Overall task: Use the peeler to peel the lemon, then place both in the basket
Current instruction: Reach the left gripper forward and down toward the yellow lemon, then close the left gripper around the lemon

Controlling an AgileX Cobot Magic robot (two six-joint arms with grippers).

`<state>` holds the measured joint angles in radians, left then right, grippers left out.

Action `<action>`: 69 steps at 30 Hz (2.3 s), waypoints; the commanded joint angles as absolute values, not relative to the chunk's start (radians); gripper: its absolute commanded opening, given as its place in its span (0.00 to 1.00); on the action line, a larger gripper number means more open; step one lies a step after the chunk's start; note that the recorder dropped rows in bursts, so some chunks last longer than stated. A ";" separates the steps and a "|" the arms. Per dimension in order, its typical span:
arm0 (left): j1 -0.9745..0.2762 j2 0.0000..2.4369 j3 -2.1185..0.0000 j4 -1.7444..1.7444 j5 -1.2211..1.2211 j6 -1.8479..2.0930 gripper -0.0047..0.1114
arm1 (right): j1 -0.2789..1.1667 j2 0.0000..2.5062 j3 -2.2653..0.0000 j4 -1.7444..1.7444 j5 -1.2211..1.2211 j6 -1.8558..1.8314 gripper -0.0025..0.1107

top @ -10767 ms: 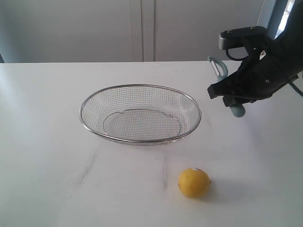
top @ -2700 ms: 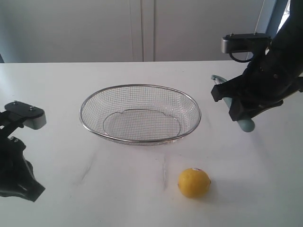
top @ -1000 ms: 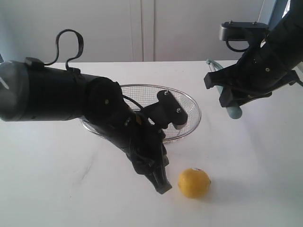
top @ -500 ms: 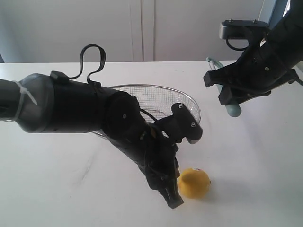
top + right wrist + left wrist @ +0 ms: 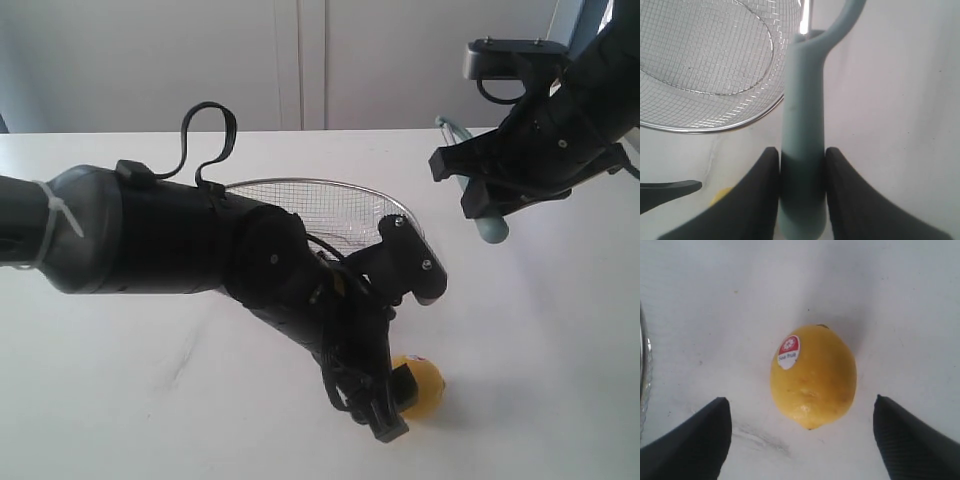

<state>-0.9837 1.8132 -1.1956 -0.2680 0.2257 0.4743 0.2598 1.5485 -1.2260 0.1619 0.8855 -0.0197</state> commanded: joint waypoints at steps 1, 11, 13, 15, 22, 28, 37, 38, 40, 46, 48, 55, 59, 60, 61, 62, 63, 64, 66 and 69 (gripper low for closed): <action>-0.990 1.823 -1.198 -0.279 0.181 0.475 0.74 | 0.258 1.540 -1.235 0.160 0.873 -0.021 0.02; -0.990 1.879 -1.206 -0.286 0.132 0.475 0.74 | 0.258 1.540 -1.235 0.160 0.866 -0.021 0.02; -0.990 1.885 -1.214 -0.293 0.141 0.475 0.74 | 0.258 1.540 -1.235 0.160 0.864 -0.021 0.02; -0.990 1.889 -1.225 -0.311 0.158 0.475 0.74 | 0.258 1.540 -1.235 0.160 0.864 -0.021 0.02; -0.990 1.898 -1.257 -0.325 0.210 0.475 0.74 | 0.258 1.540 -1.235 0.160 0.861 -0.021 0.02; -0.990 1.927 -1.258 -0.367 0.225 0.475 0.74 | 0.258 1.540 -1.235 0.160 0.861 -0.021 0.02; -0.990 1.964 -1.258 -0.396 0.195 0.475 0.74 | 0.258 1.540 -1.235 0.160 0.861 -0.021 0.02; -0.990 1.966 -1.258 -0.396 0.195 0.475 0.74 | 0.258 1.540 -1.235 0.160 0.861 -0.021 0.02; -0.990 1.966 -1.258 -0.398 0.191 0.475 0.74 | 0.258 1.540 -1.235 0.160 0.861 -0.021 0.02; -0.990 1.969 -1.258 -0.406 0.149 0.475 0.73 | 0.258 1.540 -1.235 0.160 0.861 -0.021 0.02; -0.990 1.981 -1.258 -0.407 0.151 0.475 0.72 | 0.258 1.540 -1.235 0.160 0.861 -0.021 0.02; -0.990 2.000 -1.258 -0.411 0.147 0.475 0.69 | 0.258 1.540 -1.235 0.160 0.866 -0.021 0.02; -0.990 2.000 -1.258 -0.411 0.149 0.475 0.59 | 0.258 1.540 -1.235 0.160 0.866 -0.021 0.02; -0.990 2.000 -1.258 -0.411 0.149 0.475 0.54 | 0.258 1.540 -1.235 0.160 0.866 -0.021 0.02; -0.990 2.000 -1.258 -0.411 0.149 0.475 0.48 | 0.258 1.540 -1.235 0.160 0.866 -0.021 0.02; -0.990 2.000 -1.258 -0.411 0.149 0.475 0.43 | 0.258 1.540 -1.235 0.160 0.866 -0.021 0.02; -0.990 2.000 -1.258 -0.411 0.149 0.475 0.37 | 0.258 1.540 -1.235 0.160 0.866 -0.021 0.02; -0.990 2.000 -1.258 -0.411 0.149 0.475 0.32 | 0.258 1.540 -1.235 0.160 0.866 -0.021 0.02; -0.990 2.000 -1.258 -0.411 0.149 0.473 0.22 | 0.258 1.540 -1.235 0.160 0.866 -0.021 0.02; -0.990 1.996 -1.258 -0.411 0.157 0.471 0.09 | 0.258 1.540 -1.235 0.160 0.868 -0.021 0.02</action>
<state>-0.9860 2.0033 -1.2561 -0.3995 0.1439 0.4743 0.2598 1.5485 -1.2260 0.1600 0.8756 -0.0197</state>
